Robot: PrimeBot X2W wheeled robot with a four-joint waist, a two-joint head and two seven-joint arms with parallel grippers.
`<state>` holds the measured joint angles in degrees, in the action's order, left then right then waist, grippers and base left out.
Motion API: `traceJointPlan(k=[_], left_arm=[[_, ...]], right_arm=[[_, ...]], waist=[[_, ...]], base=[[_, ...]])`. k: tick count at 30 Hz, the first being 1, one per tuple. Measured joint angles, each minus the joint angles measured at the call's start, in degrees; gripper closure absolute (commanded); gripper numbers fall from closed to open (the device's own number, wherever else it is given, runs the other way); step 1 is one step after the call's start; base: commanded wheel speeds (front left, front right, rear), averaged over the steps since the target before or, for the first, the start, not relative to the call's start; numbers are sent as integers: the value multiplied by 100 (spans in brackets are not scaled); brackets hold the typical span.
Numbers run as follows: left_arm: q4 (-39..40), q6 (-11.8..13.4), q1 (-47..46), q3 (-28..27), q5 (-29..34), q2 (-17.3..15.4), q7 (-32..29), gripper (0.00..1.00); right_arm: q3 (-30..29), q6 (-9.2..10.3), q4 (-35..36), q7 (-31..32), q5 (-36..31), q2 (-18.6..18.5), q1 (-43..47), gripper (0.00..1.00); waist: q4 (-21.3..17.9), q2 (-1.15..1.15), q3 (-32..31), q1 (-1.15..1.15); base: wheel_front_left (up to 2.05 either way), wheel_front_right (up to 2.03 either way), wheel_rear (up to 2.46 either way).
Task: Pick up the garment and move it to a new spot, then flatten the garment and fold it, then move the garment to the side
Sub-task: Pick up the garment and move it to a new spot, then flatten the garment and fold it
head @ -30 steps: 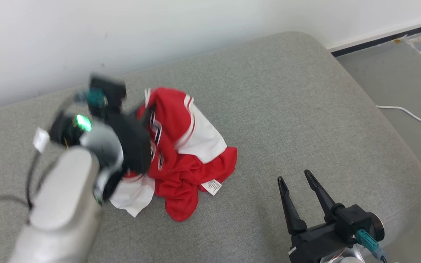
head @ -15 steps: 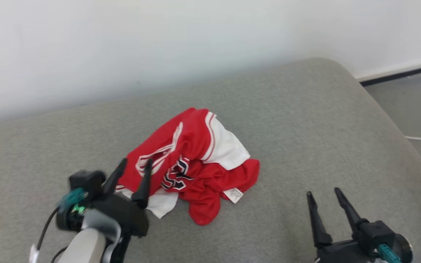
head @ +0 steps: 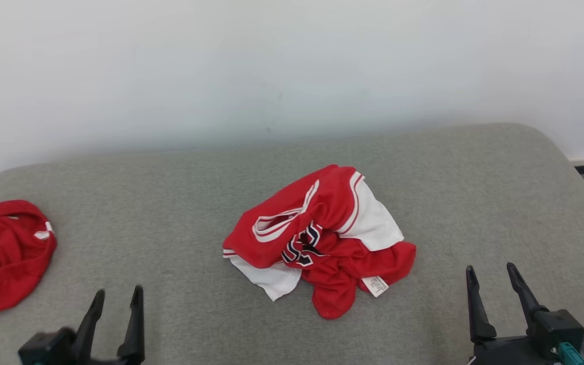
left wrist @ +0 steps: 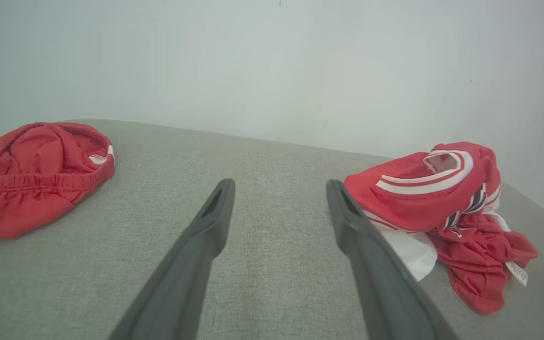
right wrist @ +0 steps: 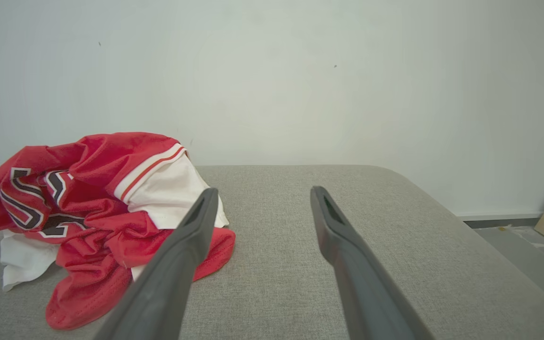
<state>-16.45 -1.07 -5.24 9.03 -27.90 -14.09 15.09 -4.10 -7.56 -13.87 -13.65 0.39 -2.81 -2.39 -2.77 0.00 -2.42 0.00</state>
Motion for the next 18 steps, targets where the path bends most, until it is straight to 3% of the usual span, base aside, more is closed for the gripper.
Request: traceJointPlan(k=[8,18], left_arm=[[556,-85,817,-490,311,253,3,0],[609,-210,867,-661,554,417,2,0]], right_arm=[[-104,0,-68,11,19,0,157,0],[-90,0,-130,30,98,-1,240,0]], waist=[[232,0,-187,-1],[221,0,-226,0]], base=[[0,0,0],[0,0,0]])
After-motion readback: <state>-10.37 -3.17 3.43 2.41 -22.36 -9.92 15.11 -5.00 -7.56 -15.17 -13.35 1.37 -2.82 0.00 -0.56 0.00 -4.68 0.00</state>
